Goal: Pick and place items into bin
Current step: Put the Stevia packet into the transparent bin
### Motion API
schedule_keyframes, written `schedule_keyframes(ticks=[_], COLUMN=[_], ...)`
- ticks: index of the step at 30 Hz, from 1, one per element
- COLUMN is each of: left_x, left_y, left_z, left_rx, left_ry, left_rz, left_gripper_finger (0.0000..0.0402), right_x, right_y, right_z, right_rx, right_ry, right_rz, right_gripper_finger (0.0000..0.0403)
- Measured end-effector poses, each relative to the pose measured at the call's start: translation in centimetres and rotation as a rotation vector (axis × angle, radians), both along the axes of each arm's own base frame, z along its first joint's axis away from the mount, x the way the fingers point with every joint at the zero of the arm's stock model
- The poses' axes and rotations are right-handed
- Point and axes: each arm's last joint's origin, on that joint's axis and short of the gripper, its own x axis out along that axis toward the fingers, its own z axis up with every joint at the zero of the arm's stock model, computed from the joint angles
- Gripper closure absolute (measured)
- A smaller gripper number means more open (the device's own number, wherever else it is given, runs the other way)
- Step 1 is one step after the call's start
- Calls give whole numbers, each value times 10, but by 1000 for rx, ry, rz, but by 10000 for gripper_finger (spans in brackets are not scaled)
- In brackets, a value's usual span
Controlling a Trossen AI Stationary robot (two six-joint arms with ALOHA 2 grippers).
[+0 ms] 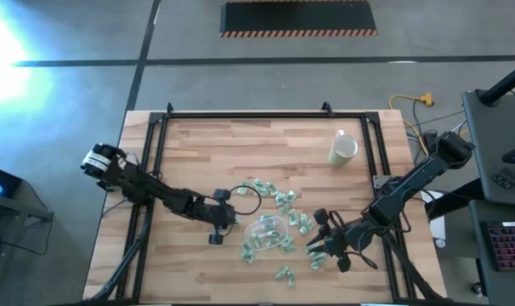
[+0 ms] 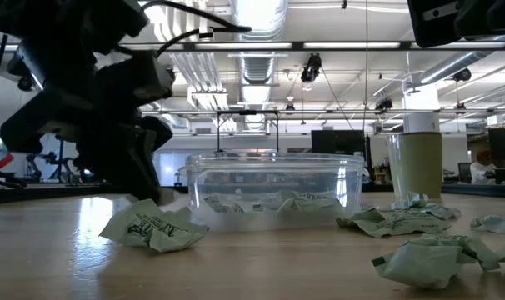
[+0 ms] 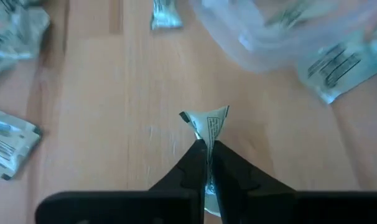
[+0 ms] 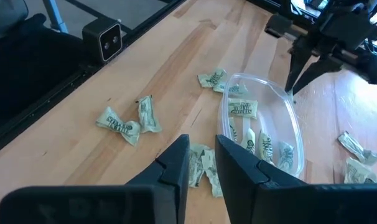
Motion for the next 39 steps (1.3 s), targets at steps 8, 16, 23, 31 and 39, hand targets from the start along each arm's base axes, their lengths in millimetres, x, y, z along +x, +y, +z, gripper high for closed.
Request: schedule_keyframes(ticks=[8, 16, 23, 31, 39], left_x=[-4, 12, 26, 35, 42], left_y=[3, -4, -10, -15, -18], left_z=[27, 45, 45, 33, 29], left_rx=[13, 55, 72, 91, 109], left_ry=[-104, -302, -432, -483, -484], left_rz=[20, -91, -183, -276, -302], left_gripper_finger=[396, 395, 395, 395, 352], right_x=[0, 0, 0, 0, -1], right_y=[0, 0, 0, 0, -1], right_z=[0, 0, 0, -1, -2], right_rx=[0, 1, 7, 10, 4], right_ry=[0, 0, 6, 10, 22], right_rz=[0, -1, -6, -9, -11], right_gripper_finger=[339, 339, 339, 339, 339])
